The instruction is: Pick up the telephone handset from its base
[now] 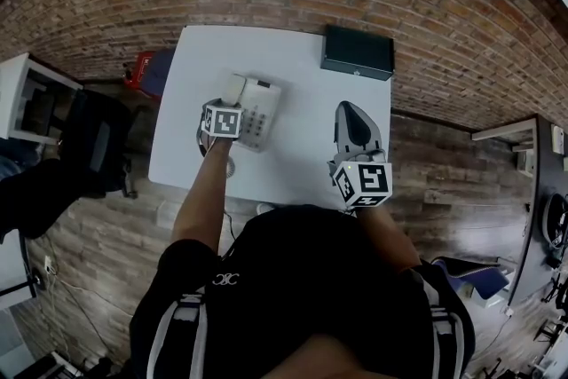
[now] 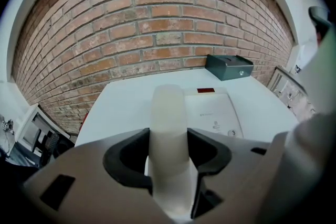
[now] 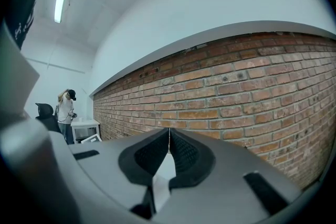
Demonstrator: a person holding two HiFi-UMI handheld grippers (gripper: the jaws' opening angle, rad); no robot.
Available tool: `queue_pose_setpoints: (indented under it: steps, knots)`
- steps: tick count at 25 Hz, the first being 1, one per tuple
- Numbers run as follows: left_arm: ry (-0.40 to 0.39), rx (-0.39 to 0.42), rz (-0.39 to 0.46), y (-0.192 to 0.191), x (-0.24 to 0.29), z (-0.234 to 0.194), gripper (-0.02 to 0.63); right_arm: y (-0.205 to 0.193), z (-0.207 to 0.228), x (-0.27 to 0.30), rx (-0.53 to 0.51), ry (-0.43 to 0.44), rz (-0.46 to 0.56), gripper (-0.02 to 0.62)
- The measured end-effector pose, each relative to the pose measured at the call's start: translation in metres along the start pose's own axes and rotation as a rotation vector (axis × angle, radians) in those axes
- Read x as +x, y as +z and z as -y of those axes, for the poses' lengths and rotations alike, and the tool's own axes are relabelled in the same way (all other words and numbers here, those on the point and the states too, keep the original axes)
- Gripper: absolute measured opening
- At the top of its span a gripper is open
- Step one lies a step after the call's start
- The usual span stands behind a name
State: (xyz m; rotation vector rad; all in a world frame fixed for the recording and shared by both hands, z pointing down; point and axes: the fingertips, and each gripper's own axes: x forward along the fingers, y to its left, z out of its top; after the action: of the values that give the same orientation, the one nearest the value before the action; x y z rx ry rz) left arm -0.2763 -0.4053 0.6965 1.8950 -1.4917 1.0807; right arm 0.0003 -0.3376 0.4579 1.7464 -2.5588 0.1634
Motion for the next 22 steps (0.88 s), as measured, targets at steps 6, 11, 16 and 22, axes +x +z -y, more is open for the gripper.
queue_pose_setpoints:
  steps: [6, 11, 16, 22]
  knots:
    - [0.029, -0.044, 0.112, 0.012, -0.023, -0.004, 0.212, 0.000, -0.002, 0.000, 0.002, 0.010, 0.002, 0.000]
    - [0.036, -0.078, 0.197, 0.022, -0.048, -0.007, 0.212, 0.002, -0.008, 0.000, 0.005, 0.030, 0.011, -0.002]
    - [0.034, -0.114, 0.271, 0.029, -0.080, -0.004, 0.210, 0.002, -0.019, -0.002, 0.007, 0.060, 0.016, -0.002]
    - [0.030, -0.132, 0.389, 0.040, -0.130, 0.005, 0.210, 0.003, -0.037, 0.000, 0.007, 0.113, 0.022, -0.002]
